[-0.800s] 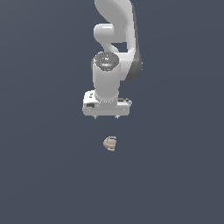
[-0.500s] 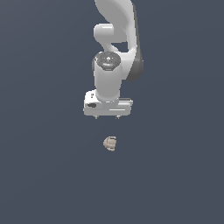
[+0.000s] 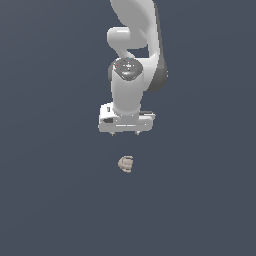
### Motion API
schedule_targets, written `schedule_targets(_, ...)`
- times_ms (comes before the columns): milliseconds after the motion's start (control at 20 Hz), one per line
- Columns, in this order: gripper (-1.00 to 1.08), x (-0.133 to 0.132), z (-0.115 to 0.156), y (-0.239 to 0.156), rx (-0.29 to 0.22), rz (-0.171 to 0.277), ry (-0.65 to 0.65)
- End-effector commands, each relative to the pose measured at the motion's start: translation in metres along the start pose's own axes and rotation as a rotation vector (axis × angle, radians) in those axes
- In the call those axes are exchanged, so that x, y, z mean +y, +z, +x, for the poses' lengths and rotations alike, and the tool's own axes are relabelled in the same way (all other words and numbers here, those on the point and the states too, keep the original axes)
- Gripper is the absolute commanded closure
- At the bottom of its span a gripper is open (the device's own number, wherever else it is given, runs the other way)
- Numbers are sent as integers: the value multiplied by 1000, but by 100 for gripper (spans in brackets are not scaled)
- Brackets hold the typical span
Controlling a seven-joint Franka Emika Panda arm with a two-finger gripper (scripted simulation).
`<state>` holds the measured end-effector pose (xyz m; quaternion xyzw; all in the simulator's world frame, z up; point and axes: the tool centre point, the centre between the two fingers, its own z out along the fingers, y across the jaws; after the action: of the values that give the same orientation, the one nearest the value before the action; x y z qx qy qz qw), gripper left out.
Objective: Pick up the object and move it to a goal position.
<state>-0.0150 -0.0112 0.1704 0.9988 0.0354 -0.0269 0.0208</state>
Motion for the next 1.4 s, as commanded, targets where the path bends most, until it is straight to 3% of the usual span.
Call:
schedule_targets(0,-92,0,1,1,0,0,2)
schedule_targets(950,-92,2,65,61,42,37,179)
schedule_targets(1350,-92,2,77,76,51,45,217)
